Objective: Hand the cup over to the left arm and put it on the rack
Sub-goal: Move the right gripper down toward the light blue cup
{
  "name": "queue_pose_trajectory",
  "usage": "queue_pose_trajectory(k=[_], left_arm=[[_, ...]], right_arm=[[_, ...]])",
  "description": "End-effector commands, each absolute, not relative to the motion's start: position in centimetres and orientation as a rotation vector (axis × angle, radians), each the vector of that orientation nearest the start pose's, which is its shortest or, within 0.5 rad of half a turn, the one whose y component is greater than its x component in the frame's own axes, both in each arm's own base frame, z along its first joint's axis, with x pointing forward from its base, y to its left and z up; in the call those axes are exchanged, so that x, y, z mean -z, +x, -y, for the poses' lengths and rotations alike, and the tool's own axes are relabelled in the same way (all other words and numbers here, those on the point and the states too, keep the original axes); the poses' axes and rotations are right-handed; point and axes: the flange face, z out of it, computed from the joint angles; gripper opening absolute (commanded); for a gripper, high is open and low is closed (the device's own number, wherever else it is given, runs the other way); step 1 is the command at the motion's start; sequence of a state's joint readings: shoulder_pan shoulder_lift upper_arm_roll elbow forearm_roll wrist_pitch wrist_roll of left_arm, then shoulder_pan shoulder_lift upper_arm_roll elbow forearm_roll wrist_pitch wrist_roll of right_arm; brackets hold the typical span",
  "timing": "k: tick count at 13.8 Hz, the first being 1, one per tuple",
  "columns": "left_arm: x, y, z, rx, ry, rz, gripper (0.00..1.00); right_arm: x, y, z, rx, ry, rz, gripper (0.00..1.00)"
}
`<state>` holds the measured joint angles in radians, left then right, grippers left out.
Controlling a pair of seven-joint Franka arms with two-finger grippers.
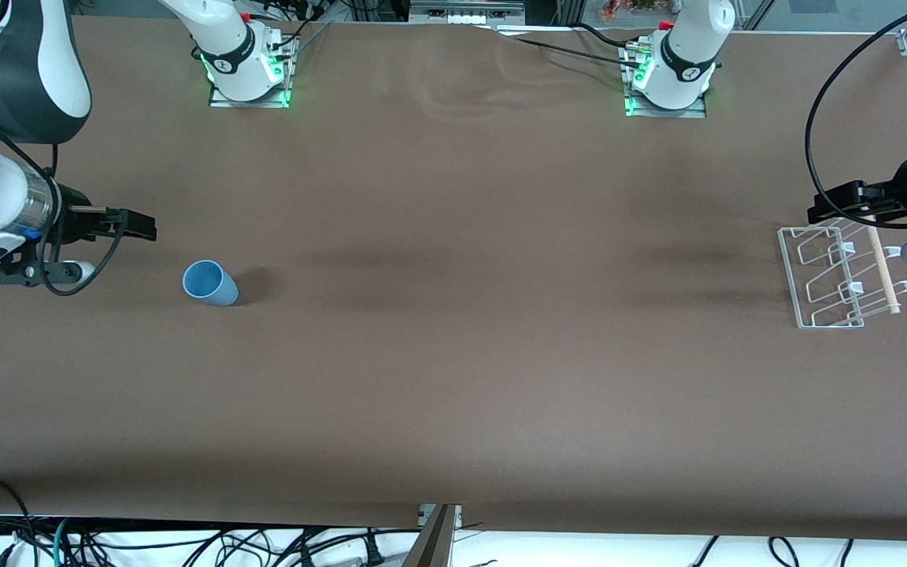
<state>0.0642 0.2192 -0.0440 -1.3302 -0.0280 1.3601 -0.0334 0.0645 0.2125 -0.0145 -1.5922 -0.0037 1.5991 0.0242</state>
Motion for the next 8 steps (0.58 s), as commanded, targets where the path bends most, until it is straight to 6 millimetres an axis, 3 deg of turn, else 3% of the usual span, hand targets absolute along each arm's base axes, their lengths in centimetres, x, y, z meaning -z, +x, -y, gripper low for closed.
queue_pose_trajectory(k=[1, 4, 8], left_arm=[[-59.8, 60.1, -0.8, -0.283, -3.161, 0.087, 1.00], [-59.7, 60.2, -0.7, -0.285, -3.163, 0.085, 1.00], [-59.7, 60.2, 0.5, -0.286, -3.161, 0.056, 1.00]], right_arm=[[-48.7, 61.0, -2.8, -0.341, -3.145, 0.088, 1.00], [-47.7, 61.5, -3.1, -0.325, -3.157, 0.103, 1.00], [-44.8, 61.9, -1.8, -0.249, -3.233, 0.271, 0.99]])
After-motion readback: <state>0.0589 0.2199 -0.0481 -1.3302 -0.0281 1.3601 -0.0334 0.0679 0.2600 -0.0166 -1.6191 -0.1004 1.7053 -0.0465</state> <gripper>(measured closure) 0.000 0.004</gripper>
